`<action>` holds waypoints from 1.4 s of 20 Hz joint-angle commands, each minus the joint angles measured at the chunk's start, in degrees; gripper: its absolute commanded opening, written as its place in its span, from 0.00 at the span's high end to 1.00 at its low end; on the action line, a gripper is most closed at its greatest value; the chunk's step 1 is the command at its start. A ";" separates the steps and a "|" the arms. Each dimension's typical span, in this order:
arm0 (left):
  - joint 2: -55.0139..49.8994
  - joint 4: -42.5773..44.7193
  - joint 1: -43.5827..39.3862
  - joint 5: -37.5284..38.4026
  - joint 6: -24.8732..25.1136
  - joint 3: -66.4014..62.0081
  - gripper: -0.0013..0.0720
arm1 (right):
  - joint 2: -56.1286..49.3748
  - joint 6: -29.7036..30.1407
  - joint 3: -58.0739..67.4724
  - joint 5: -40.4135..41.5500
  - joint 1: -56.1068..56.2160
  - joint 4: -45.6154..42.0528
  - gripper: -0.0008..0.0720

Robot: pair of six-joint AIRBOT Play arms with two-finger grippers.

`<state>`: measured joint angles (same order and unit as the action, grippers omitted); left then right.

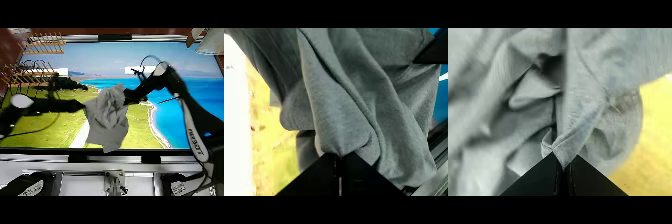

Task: Fold the shirts.

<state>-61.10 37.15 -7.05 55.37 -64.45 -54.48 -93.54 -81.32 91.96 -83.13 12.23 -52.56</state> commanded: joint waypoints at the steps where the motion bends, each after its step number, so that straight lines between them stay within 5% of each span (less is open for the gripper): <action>1: 8.48 0.31 9.11 7.78 1.97 -12.92 0.93 | 12.13 5.40 7.72 0.55 -2.51 0.09 0.90; 8: 15.30 0.85 10.38 6.34 0.09 -32.20 0.93 | 30.23 3.08 16.87 6.49 0.48 -5.16 0.90; 12: 13.88 5.07 10.36 8.59 -3.89 -31.74 0.92 | 32.89 -2.69 16.74 -3.54 0.50 -15.23 0.90; 16: 10.10 5.51 8.79 13.92 -4.39 -24.94 0.92 | 31.65 -6.36 7.69 -8.44 0.50 -14.43 0.90; 23: -5.77 5.51 0.74 7.21 -4.22 -5.46 0.92 | 18.97 -10.25 -10.67 21.20 0.50 -12.41 0.90; 28: -20.39 2.86 -1.38 5.27 -4.26 -4.11 0.88 | 3.52 -9.86 -10.67 33.16 0.50 2.80 0.90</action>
<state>-74.54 41.89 -7.44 61.52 -68.66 -60.20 -82.72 -90.87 82.26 -58.13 12.69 -58.48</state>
